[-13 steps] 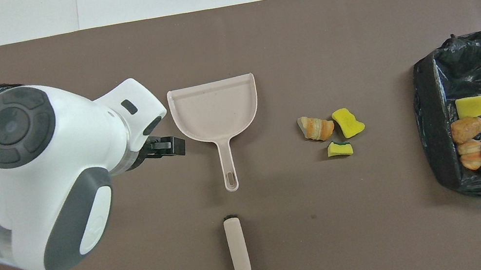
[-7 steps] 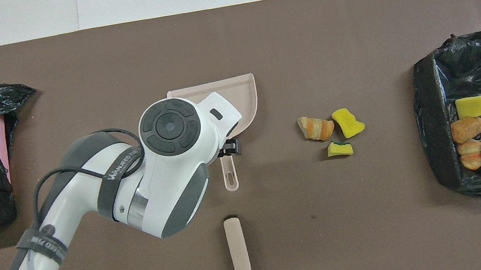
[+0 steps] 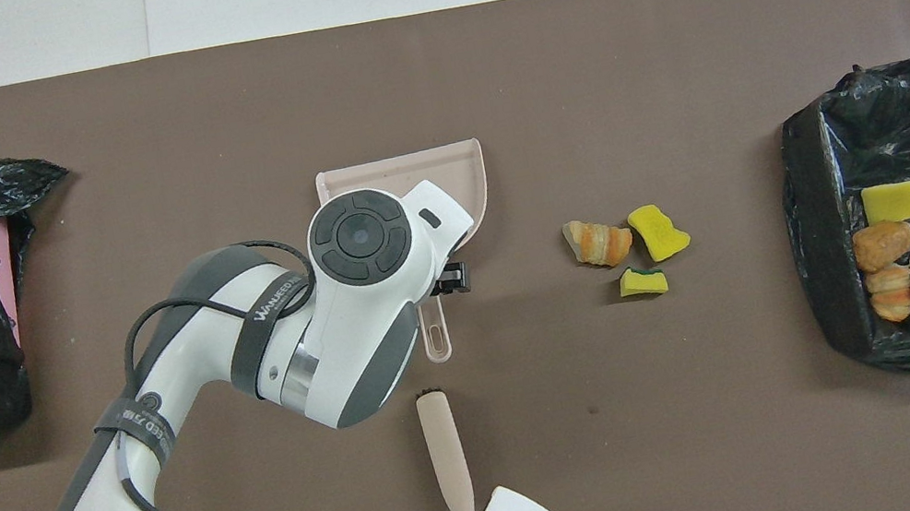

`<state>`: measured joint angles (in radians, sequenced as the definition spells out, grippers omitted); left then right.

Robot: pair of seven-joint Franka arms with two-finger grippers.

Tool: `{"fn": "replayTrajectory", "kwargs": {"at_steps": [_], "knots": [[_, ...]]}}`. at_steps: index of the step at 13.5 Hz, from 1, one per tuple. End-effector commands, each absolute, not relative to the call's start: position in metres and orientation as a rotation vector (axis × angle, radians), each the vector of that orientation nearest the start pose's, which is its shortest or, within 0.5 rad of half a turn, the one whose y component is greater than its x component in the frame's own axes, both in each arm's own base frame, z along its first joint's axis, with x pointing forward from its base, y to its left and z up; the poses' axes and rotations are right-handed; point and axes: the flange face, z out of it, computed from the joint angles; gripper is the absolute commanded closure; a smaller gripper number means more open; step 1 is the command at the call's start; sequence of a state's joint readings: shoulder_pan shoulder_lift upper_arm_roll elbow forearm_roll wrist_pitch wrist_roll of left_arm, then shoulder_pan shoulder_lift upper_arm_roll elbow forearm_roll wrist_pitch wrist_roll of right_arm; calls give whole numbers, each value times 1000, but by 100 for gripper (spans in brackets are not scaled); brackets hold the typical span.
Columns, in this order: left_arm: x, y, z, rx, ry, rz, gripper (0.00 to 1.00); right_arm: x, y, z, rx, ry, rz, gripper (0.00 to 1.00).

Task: Sweep and dump trash in bin
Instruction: 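Grasp the dustpan with the left gripper while the right gripper grasps the brush, then sweep the sponge pieces into the held dustpan with the right gripper's brush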

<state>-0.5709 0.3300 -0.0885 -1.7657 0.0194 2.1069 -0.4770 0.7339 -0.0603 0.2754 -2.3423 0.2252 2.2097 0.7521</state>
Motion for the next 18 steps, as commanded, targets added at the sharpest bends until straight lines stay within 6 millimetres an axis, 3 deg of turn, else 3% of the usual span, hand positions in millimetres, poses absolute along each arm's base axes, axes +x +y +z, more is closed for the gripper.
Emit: {"fn": "replayTrajectory", "kwargs": {"at_steps": [1,5,9,12,13,15,16,18], "knots": [[499,-400,365,-3118,295,-10,0,263,402,380,-3077,-221,312,100],[493,-400,357,-3106,307,16,3,287,344,410,-3130,-273,376,100],[485,-408,357,-3099,333,29,41,313,280,429,-3193,-247,391,100],[485,-413,360,-3105,366,5,54,344,236,424,-3272,-140,376,100],[486,-413,361,-3108,367,-1,66,355,220,421,-3313,-110,361,100],[486,-412,366,-3104,366,-5,79,383,175,411,-3368,-51,385,100],[486,-411,374,-3103,372,-17,79,395,149,408,-3391,-62,390,100],[484,-406,400,-3098,417,-64,80,410,118,403,-3421,-52,386,100]]}}
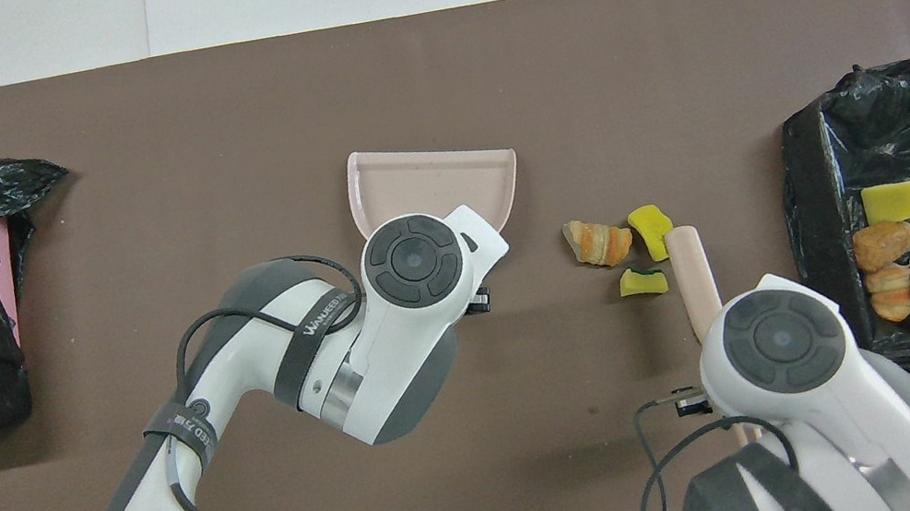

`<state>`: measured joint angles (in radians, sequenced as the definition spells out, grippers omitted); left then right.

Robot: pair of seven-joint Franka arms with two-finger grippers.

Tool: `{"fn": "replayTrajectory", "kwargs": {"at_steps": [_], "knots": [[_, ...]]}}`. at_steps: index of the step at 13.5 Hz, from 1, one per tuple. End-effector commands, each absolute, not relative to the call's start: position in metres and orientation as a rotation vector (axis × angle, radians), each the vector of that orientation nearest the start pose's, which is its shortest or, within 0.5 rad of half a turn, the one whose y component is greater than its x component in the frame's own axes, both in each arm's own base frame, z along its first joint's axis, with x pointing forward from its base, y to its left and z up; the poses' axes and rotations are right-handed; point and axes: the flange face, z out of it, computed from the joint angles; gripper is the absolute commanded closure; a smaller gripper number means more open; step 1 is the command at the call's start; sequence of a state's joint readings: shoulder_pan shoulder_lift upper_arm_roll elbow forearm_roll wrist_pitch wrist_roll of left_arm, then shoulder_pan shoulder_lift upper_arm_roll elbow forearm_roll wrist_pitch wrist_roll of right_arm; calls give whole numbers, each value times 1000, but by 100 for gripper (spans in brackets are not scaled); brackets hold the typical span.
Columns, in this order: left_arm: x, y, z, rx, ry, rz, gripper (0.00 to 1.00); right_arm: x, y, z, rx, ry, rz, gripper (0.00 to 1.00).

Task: Sweep and dump trash in bin
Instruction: 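Sweep the sponge pieces into the held dustpan with the right gripper's brush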

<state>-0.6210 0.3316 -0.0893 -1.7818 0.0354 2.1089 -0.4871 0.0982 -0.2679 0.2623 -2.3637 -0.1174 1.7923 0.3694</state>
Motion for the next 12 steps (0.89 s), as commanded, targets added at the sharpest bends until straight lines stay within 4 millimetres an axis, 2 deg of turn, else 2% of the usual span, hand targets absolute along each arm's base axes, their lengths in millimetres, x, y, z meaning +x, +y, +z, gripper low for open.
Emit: {"fn": "replayTrajectory", "kwargs": {"at_steps": [1,3,5,6,9,11,12], "knots": [[480,-402,406,-3068,479,-33,82,417,103,401,-3408,-72,391,100],[474,-395,412,-2956,671,2,86,427,81,397,-3385,-111,375,100],[476,-388,412,-2830,867,-2,100,436,77,381,-3377,-202,380,100],[477,-385,412,-2787,975,9,100,441,78,368,-3366,-211,387,100],[469,-376,407,-2623,1319,99,100,442,88,361,-3357,-261,377,100],[467,-371,404,-2465,1599,159,100,445,95,341,-3327,-271,412,100],[466,-370,404,-2436,1642,178,100,447,102,341,-3324,-282,371,100]]}}
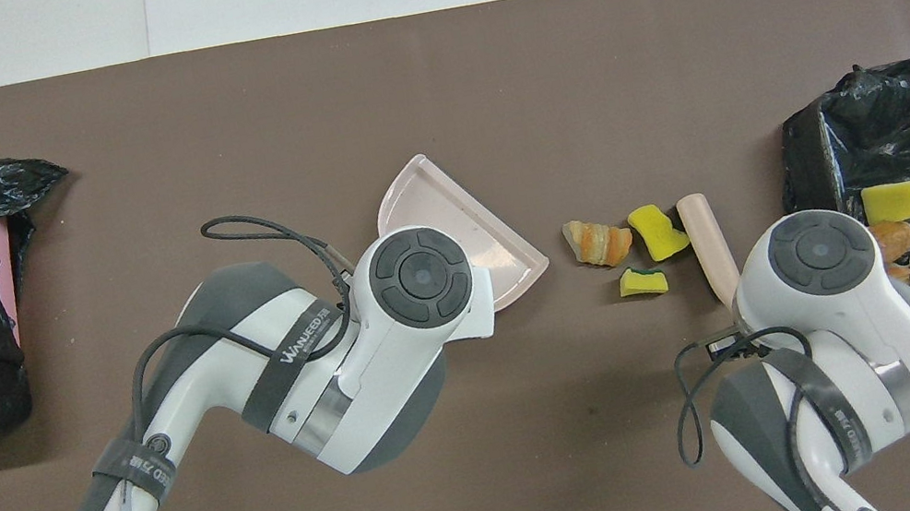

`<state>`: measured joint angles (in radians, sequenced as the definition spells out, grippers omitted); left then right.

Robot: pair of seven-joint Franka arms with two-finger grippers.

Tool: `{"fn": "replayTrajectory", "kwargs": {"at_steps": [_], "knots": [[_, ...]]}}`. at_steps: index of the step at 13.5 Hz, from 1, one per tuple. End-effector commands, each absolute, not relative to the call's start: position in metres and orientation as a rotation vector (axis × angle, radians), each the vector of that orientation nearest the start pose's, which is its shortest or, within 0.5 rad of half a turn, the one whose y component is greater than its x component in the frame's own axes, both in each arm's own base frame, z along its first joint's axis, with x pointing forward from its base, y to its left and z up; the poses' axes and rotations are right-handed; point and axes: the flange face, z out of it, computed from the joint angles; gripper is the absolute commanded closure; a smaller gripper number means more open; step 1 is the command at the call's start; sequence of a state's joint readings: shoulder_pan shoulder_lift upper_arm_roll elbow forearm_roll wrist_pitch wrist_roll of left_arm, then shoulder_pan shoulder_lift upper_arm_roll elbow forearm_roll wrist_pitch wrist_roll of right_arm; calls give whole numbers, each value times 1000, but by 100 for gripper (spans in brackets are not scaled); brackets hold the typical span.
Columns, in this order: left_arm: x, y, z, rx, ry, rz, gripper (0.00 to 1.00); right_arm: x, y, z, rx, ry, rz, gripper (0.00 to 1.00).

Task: Sweep and dump trash in bin
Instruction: 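Sweep the sponge pieces into the held dustpan with the right gripper's brush, then lift the dustpan with the left gripper while the right gripper sets down the brush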

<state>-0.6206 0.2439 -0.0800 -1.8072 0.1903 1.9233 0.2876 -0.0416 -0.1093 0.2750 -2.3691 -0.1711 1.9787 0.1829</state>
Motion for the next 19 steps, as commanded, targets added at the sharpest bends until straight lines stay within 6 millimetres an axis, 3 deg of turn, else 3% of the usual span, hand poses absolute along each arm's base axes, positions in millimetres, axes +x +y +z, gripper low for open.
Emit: {"fn": "replayTrajectory", "kwargs": {"at_steps": [1,4,11,12,15,19], "knots": [[463,-368,401,-2426,1653,192,100,445,112,340,-3310,-301,363,100],[452,-367,399,-2352,1755,219,100,445,121,334,-3248,-236,377,100],[436,-367,395,-2312,1781,222,100,444,193,326,-3095,-301,323,100],[436,-367,395,-2312,1781,222,100,440,216,332,-3038,-335,320,100],[434,-368,394,-2310,1782,223,100,432,256,344,-2881,-255,339,100],[436,-368,395,-2314,1782,216,100,430,259,377,-2853,-245,350,100]]}}
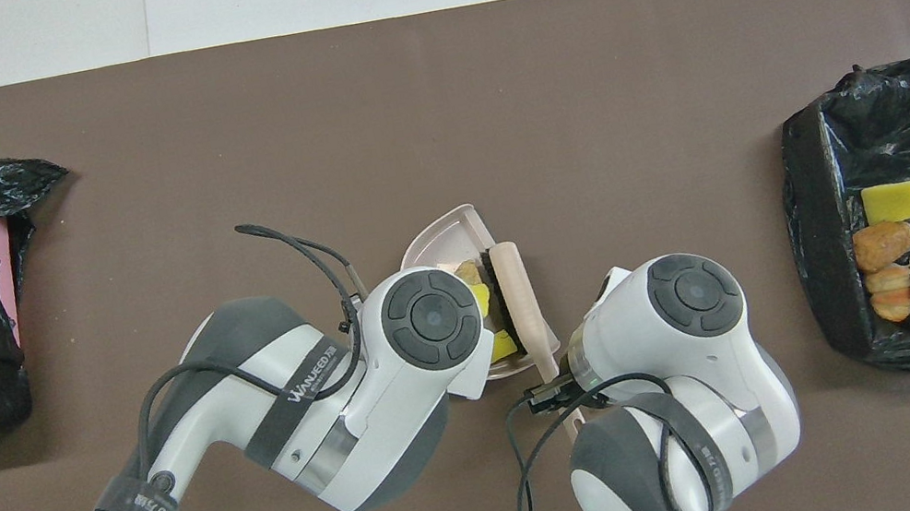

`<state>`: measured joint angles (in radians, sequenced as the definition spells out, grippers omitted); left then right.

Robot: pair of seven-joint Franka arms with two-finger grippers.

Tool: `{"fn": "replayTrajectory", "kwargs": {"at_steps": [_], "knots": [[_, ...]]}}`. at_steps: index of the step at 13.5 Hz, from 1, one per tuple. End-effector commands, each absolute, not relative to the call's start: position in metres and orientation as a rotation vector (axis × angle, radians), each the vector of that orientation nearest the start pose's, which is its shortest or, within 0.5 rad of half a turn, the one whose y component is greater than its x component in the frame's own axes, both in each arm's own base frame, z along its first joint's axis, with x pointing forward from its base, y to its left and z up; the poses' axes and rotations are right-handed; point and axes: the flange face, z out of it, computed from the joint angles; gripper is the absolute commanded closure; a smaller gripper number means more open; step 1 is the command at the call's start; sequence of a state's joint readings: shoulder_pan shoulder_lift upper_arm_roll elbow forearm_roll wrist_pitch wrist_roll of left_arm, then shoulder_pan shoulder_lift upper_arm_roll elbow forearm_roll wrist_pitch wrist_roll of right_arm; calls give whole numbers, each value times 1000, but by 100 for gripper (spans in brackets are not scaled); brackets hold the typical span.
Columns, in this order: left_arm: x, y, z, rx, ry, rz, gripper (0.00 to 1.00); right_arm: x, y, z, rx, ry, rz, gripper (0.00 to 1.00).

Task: Sweep and dump trash in bin
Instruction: 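Lift the dustpan with the left gripper while the right gripper sets down the brush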

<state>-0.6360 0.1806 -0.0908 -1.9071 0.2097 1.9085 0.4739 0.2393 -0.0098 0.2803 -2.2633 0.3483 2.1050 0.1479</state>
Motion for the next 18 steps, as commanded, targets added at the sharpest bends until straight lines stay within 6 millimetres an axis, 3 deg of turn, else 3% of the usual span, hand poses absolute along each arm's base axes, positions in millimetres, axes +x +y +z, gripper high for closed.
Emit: {"fn": "replayTrajectory", "kwargs": {"at_steps": [1,3,5,8,10,13,16,18], "knots": [[436,-367,394,-2316,1780,218,100,430,256,390,-2850,-245,377,100],[438,-365,395,-2320,1776,214,100,424,243,414,-2872,-251,421,100],[440,-365,394,-2322,1779,205,100,410,234,427,-3001,-237,467,100],[462,-341,398,-2276,1854,223,100,379,254,438,-3143,-69,502,100],[476,-318,418,-2269,1871,188,100,358,266,439,-3171,-12,494,100],[499,-263,454,-2233,1920,147,100,342,271,435,-3165,15,472,100],[522,-190,489,-2166,1990,109,100,316,326,423,-3124,76,423,100],[533,-140,505,-2157,2002,99,100,300,345,411,-3124,56,395,100]]}}
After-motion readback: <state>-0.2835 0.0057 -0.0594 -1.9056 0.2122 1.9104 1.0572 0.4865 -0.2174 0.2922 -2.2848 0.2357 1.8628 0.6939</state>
